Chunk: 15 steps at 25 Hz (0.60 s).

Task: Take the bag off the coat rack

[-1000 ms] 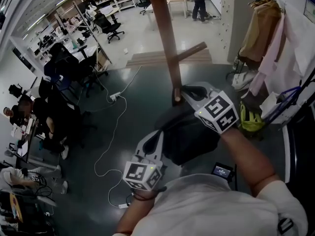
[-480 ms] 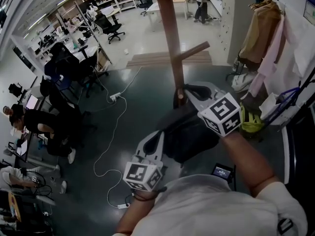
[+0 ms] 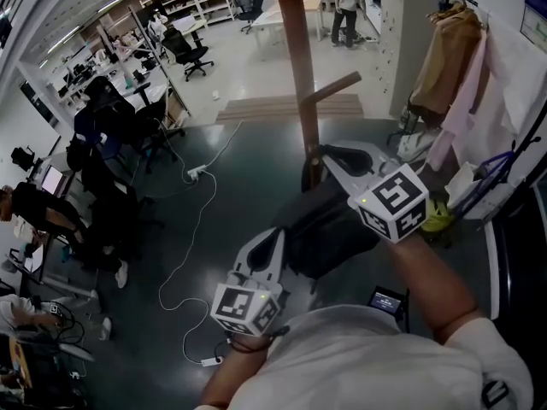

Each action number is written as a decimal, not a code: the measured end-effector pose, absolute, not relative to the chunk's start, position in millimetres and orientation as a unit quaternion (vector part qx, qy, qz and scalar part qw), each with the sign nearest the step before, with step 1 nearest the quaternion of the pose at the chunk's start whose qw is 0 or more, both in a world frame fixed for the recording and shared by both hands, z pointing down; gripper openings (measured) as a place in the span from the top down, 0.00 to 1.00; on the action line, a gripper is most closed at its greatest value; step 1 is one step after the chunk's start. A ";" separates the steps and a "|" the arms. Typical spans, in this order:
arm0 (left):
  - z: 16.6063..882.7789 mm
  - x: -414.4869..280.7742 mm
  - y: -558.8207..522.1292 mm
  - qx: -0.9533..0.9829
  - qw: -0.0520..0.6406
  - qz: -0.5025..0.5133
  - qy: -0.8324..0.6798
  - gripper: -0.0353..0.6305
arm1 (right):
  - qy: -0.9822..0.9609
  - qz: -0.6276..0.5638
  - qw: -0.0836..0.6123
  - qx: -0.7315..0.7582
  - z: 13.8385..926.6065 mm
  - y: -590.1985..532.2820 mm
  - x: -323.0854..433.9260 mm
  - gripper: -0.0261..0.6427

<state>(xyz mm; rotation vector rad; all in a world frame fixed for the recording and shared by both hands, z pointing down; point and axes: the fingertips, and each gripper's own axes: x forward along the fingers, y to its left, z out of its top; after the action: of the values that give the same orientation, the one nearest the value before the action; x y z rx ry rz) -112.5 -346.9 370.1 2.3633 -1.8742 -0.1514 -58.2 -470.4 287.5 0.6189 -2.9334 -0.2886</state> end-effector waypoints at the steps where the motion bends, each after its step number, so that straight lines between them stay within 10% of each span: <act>1: 367.5 -113.5 -344.1 0.782 0.059 -0.051 -0.619 0.94 | -0.972 -0.096 0.063 0.206 284.9 -466.9 -58.4 0.93; 15: 364.3 -128.4 -293.0 0.806 0.078 -0.053 -0.584 0.94 | -0.966 -0.054 0.055 0.247 297.2 -410.3 -56.8 0.93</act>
<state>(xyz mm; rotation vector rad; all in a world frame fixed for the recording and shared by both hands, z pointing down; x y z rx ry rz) -128.4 -293.0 364.3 2.4150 -1.7490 -0.1581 -56.8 -410.3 297.2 0.7498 -2.9324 -0.1648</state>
